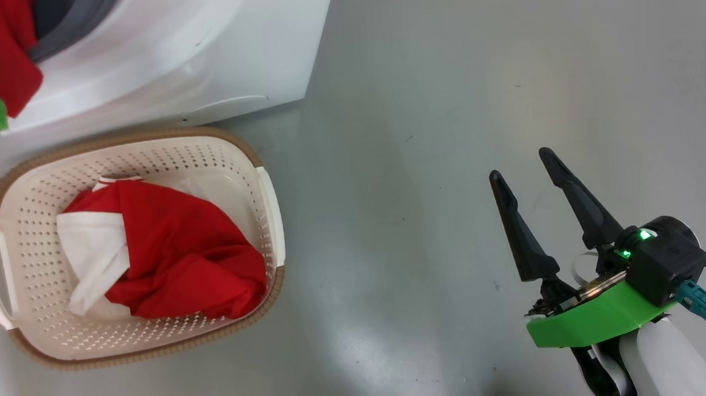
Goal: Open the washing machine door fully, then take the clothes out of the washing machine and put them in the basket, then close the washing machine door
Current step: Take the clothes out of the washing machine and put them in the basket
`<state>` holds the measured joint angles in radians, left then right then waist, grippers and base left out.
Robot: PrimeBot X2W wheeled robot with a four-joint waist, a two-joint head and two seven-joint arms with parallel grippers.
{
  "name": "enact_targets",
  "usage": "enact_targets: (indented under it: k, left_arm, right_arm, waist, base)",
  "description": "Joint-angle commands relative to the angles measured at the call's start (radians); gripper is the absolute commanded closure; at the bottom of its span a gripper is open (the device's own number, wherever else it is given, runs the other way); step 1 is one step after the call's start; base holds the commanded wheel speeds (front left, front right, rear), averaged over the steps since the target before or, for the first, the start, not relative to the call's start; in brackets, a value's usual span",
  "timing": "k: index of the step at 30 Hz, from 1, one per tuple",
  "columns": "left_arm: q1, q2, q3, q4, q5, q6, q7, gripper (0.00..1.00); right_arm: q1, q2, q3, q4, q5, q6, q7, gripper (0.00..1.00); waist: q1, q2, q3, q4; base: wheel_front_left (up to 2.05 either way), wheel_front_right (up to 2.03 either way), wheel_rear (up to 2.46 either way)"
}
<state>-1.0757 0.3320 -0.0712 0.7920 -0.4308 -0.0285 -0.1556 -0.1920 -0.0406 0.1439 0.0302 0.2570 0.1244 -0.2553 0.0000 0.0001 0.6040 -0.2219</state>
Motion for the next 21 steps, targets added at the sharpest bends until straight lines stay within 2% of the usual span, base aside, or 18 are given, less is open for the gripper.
enact_targets:
  k: [1, 9, 21]
  left_arm:
    - [0.046, 0.053, 0.02, -0.067, 0.002, -0.002, -0.025, 1.0]
    - [0.164, 0.054, 0.027, -0.225, 0.001, 0.023, -0.054, 1.0]
    - [0.372, 0.044, 0.028, -0.506, 0.007, 0.088, -0.052, 1.0]
  right_arm:
    - [-0.007, -0.01, 0.015, -0.018, 0.014, 0.006, -0.006, 0.0]
    - [-0.008, -0.01, 0.009, -0.018, 0.012, 0.006, -0.006, 0.0]
    - [-0.009, -0.01, 0.004, -0.014, 0.011, 0.006, -0.006, 0.0]
  waist:
    - [0.0, -0.0001, -0.006, 0.006]
    - [0.0, -0.0001, -0.023, 0.019]
    - [0.0, -0.0001, -0.06, 0.04]
  base:
    - [0.0, 0.0, 0.0]
    - [0.0, 0.0, 0.0]
    - [0.0, 0.0, 0.0]
